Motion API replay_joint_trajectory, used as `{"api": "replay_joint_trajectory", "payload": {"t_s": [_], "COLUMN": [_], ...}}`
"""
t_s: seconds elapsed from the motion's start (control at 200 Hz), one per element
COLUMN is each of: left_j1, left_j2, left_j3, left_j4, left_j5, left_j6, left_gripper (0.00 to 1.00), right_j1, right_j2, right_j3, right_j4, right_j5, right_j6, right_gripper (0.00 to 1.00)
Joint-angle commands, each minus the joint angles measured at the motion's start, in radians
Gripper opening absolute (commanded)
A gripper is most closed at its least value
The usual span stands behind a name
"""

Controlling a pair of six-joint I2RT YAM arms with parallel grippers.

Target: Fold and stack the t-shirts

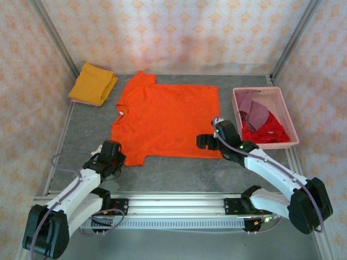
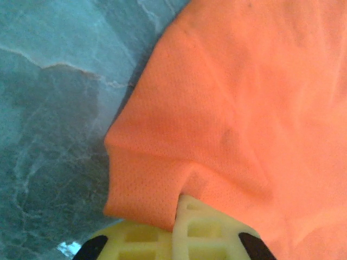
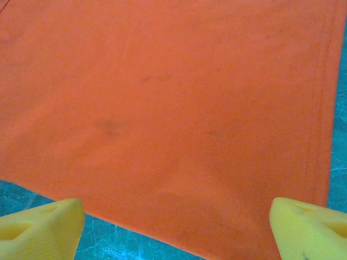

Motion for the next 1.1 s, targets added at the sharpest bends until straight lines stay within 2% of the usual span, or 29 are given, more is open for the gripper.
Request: {"api": "replay_joint_trajectory", "payload": {"t_s": [0.0,0.26,0.425,0.56,0.806,0.931,1.096], "left_j1": [0.004,0.005,0.004,0.004,0.005,0.005,0.005], "left_j2": [-0.010,-0.054,-0.076,-0.077,-0.075,-0.073,-0.061], "left_j3": [0.012,0.001,0.028,0.043,0.042,0.042,0.050], "left_j4": [-0.002,-0.033,-0.079,-0.092,-0.091,-0.088,-0.086], "left_j5": [-0.043,-0.047,-0.043,-0.039,-0.035,-0.039,-0.035], "left_j6": [0.016,0.021,0.035,0.060,0.068,0.066,0.070], "left_gripper": [0.00,0.00,0.00,0.00,0.00,0.00,0.00], "right_j1": [0.006,-0.022,-0.115,-0.144,-0.181,-0.181,-0.181], "right_j2": [-0.035,-0.097,-0.046,0.017,0.135,0.159,0.188], "right_j3": [-0.008,0.001,-0.005,-0.046,-0.081,-0.117,-0.113], "right_j4": [-0.056,-0.214,-0.302,-0.270,-0.160,-0.089,-0.087], "right_j5": [0.095,0.209,0.133,0.094,0.017,-0.031,-0.048], "right_j6": [0.110,0.278,0.432,0.470,0.511,0.546,0.543], "right_gripper": [0.87,0.83,0.71,0.56,0.55,0.46,0.38]}}
